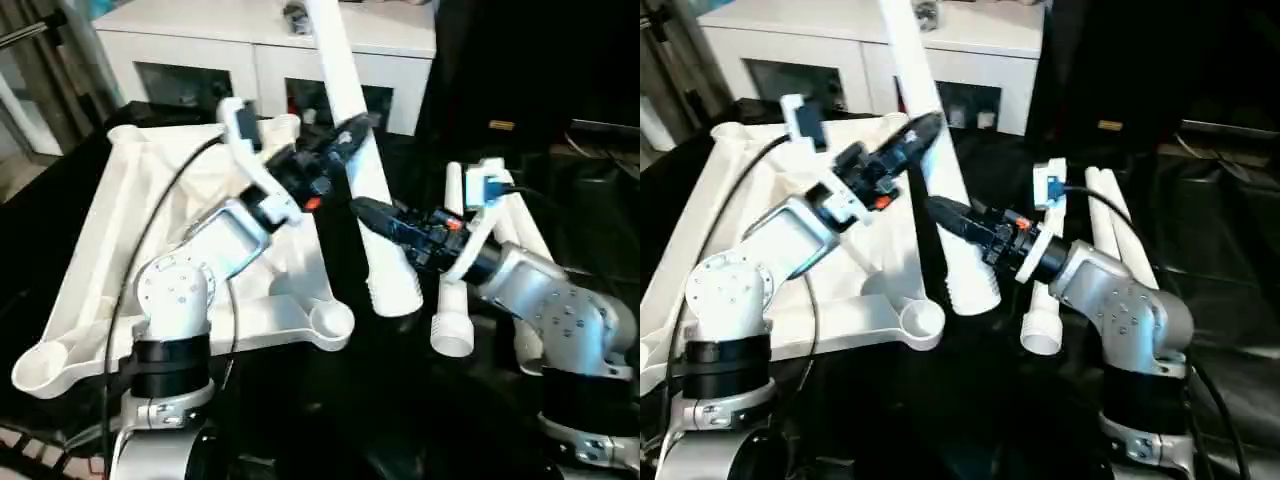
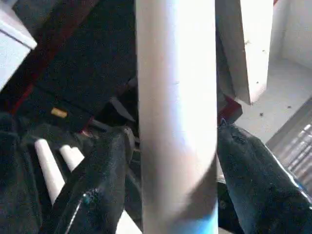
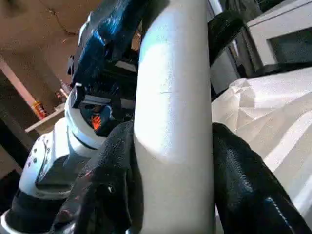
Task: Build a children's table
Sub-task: Pick table leg
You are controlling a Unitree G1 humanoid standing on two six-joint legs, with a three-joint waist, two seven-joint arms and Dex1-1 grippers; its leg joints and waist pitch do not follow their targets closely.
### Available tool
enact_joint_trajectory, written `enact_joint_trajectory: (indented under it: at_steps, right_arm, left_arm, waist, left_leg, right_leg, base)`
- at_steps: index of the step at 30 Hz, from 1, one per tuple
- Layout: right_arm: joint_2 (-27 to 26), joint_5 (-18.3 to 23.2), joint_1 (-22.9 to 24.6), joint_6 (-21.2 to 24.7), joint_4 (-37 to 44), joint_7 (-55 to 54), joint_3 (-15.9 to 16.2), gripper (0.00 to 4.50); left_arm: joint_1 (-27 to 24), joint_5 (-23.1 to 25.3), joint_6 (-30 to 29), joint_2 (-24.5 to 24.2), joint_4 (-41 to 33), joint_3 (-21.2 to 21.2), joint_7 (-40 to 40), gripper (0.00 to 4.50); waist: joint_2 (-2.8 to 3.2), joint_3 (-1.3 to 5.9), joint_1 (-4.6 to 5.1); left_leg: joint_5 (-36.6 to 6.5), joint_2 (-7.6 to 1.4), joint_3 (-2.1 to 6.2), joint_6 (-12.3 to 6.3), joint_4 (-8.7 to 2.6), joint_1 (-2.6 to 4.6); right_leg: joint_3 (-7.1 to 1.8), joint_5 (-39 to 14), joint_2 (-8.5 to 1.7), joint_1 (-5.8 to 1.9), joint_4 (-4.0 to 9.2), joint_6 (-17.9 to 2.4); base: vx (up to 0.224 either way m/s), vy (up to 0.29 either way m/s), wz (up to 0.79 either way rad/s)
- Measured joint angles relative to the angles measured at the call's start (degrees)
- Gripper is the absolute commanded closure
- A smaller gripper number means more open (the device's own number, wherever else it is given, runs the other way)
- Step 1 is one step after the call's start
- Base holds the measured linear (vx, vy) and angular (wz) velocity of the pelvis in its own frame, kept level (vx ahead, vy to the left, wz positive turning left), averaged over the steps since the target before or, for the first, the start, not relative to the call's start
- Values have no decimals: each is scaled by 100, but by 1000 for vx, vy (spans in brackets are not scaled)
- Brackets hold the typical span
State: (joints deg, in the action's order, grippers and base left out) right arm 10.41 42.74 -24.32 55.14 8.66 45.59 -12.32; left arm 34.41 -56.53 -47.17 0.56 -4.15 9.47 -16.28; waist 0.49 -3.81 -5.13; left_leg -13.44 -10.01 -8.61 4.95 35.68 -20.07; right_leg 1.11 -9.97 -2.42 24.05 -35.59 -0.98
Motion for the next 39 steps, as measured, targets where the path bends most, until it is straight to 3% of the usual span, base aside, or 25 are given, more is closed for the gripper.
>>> enact_joint_trajectory:
  at_steps: [5,14,24,27,28,32,36,39]
  right_arm:
    - [130,4,21,29,149,10,160,266]
    - [190,-1072,-106,-518,283,-856,944,266]
    - [-135,-1556,-259,-775,310,-1591,1295,266]
    - [-132,-1584,-286,-847,311,-1645,1337,266]
    - [-129,-1593,-290,-849,321,-1651,1341,210]
    - [-121,-1537,-301,-766,360,-1697,1322,177]
    - [471,-1314,-392,-476,442,-1253,1351,145]
    - [661,-1043,-408,-210,477,-936,1305,138]
  left_arm:
    - [-5,3,-89,183,12,-35,239,170]
    - [170,720,11,281,76,-84,1416,250]
    - [299,944,227,498,68,78,2111,264]
    - [344,966,237,496,68,78,2111,265]
    - [350,967,242,496,68,77,2111,265]
    - [362,1098,240,248,66,-116,1871,265]
    - [394,1054,30,-391,66,-467,715,265]
    - [436,1001,-43,-600,71,-578,193,266]
  waist:
    - [0,0,1]
    - [0,0,17]
    - [2,1,12]
    - [2,1,12]
    - [2,1,14]
    - [3,2,15]
    - [3,2,3]
    - [3,2,6]
  left_leg:
    - [1,0,10,-1,-1,-10]
    - [4,0,24,1,-1,-23]
    - [7,0,32,7,-1,-42]
    - [7,-1,34,6,-1,-43]
    - [7,-1,35,6,-1,-43]
    - [10,-5,40,4,-1,-44]
    - [12,-6,40,6,0,-44]
    - [13,-6,39,6,0,-47]
  right_leg:
    - [4,3,0,-6,23,5]
    - [13,8,0,-5,32,12]
    - [30,8,-3,-4,44,12]
    - [36,8,-5,-5,42,12]
    - [38,8,-5,-5,42,11]
    - [49,8,-5,-6,38,11]
    - [57,9,-9,-8,35,10]
    - [61,9,-12,-8,34,10]
  base:
    - [0,0,0]
    - [0,0,0]
    - [0,0,0]
    - [0,0,0]
    - [0,0,0]
    - [0,0,0]
    - [0,0,0]
    - [0,0,0]
